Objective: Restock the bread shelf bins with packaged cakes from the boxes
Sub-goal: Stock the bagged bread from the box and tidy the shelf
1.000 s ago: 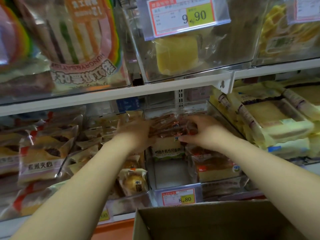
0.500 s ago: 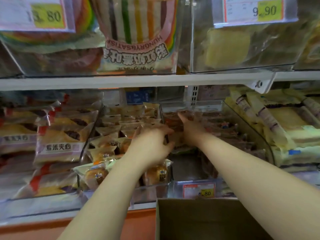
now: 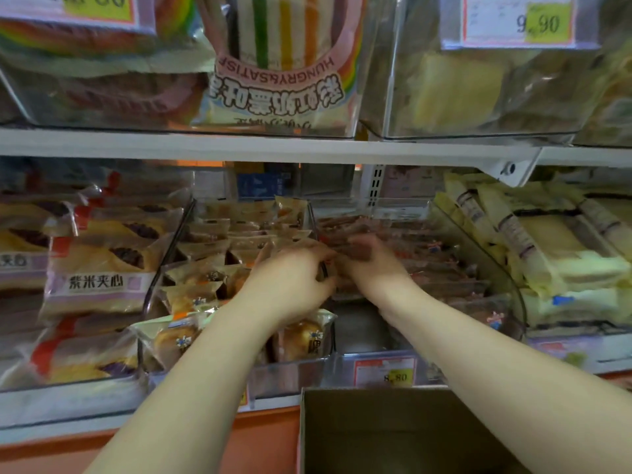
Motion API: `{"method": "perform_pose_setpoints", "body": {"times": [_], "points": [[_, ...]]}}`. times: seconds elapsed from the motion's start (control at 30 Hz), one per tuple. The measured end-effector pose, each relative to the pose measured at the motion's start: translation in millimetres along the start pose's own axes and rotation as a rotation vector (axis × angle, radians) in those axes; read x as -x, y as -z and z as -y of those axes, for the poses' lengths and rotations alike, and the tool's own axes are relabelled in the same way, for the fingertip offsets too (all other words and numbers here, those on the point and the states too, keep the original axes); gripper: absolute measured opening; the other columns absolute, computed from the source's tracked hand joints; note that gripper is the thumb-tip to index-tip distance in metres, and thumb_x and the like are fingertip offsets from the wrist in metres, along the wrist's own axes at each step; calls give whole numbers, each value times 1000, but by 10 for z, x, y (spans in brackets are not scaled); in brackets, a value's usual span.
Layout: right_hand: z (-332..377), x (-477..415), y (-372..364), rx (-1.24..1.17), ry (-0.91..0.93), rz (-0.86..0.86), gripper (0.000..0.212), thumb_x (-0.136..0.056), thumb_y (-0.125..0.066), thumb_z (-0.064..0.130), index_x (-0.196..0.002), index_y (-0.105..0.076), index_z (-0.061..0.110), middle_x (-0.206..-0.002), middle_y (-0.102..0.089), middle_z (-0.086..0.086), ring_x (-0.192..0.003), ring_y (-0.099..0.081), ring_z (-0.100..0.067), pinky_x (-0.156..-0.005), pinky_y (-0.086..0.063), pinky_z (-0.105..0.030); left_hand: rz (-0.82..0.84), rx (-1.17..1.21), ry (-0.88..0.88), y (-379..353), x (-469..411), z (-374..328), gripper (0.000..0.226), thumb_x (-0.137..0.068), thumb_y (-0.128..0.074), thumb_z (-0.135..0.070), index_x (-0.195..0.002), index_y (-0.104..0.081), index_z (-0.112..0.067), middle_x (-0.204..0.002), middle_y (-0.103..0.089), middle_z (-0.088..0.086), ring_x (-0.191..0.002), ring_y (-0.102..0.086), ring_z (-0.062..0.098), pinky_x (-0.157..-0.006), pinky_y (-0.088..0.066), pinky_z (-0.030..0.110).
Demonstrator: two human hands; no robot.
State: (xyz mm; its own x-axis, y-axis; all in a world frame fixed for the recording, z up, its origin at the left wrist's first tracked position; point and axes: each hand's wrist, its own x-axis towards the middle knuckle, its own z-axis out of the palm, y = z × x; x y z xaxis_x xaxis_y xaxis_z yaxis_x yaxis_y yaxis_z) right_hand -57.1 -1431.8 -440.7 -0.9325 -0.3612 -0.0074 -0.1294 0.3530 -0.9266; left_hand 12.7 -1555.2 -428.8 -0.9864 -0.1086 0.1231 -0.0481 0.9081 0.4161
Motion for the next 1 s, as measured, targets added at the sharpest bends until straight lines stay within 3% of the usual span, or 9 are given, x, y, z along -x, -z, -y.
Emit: {"method": "perform_pose_setpoints", "body": {"times": [0.07, 0.13, 0.23, 0.5, 0.6, 0.67, 0.8, 0.87, 1.0], "points": [[-87, 30, -37, -323, -264, 94, 14, -91, -60, 16, -105, -63, 16, -97, -67, -10, -93, -65, -28, -85, -55, -42, 9, -15, 11, 6, 6, -3, 49, -91, -53, -43, -138, -46, -33, -144, -47, -7, -133, -42, 18, -113, -29, 47], [-180, -9, -42, -424, -393, 172, 15, -95, -55, 20, -106, -63, 14, -99, -68, -14, -91, -66, -31, -84, -55, -47, 15, -21, 18, 7, 19, -4, 51, -91, -53, -44, -139, -44, -33, -146, -45, -7, -134, -41, 17, -113, -29, 47], [-312, -156, -118, -504, -398, 210, 28, -95, -55, 25, -120, -60, 14, -115, -65, -19, -103, -65, -37, -91, -50, -56, 17, -19, 8, 14, 22, 11, 50, -91, -52, -45, -139, -44, -34, -147, -43, -9, -133, -42, 17, -113, -29, 47], [-925, -702, -393, -471, -293, 141, 76, -72, -56, 16, -143, -31, 19, -130, -55, -18, -107, -64, -33, -89, -53, -52, 0, -16, -7, 0, -2, 46, 48, -90, -53, -46, -136, -47, -35, -145, -45, -10, -131, -43, 17, -113, -29, 47], [-590, -413, -280, -393, -270, 180, 49, -82, -61, 22, -129, -48, 24, -125, -59, -15, -106, -63, -32, -91, -52, -52, 2, -24, -5, 1, 21, 39, 48, -90, -52, -45, -136, -47, -35, -144, -45, -10, -131, -43, 16, -113, -29, 48], [-379, -194, -147, -316, -245, 219, 35, -91, -59, 19, -121, -48, 31, -121, -60, -12, -108, -61, -32, -92, -51, -52, -9, -27, -6, 8, 50, 29, 47, -91, -52, -44, -136, -47, -34, -143, -47, -10, -131, -44, 16, -112, -30, 48], [-219, 178, 180, -163, -102, 232, 36, -93, -53, 4, -120, -53, 27, -114, -63, -2, -112, -58, -25, -100, -47, -46, -100, -129, 21, 109, 211, -154, 41, -94, -49, -39, -135, -48, -36, -135, -56, -6, -124, -51, 17, -108, -37, 48], [-141, 389, 336, 31, 10, 189, 41, -93, -56, 8, -129, -51, 25, -123, -60, 1, -118, -54, -19, -104, -44, -40, -178, -181, 4, 163, 331, -294, 38, -96, -47, -36, -134, -49, -36, -131, -57, -7, -121, -53, 16, -105, -40, 47], [-57, 911, 633, 272, 206, 149, 35, -93, -56, 13, -125, -54, 29, -111, -63, 12, -101, -60, -4, -90, -52, -27, -379, -82, -149, 103, 729, -506, 30, -94, -52, -26, -122, -61, -26, -117, -64, -7, -107, -59, 13, -94, -46, 36]]}}
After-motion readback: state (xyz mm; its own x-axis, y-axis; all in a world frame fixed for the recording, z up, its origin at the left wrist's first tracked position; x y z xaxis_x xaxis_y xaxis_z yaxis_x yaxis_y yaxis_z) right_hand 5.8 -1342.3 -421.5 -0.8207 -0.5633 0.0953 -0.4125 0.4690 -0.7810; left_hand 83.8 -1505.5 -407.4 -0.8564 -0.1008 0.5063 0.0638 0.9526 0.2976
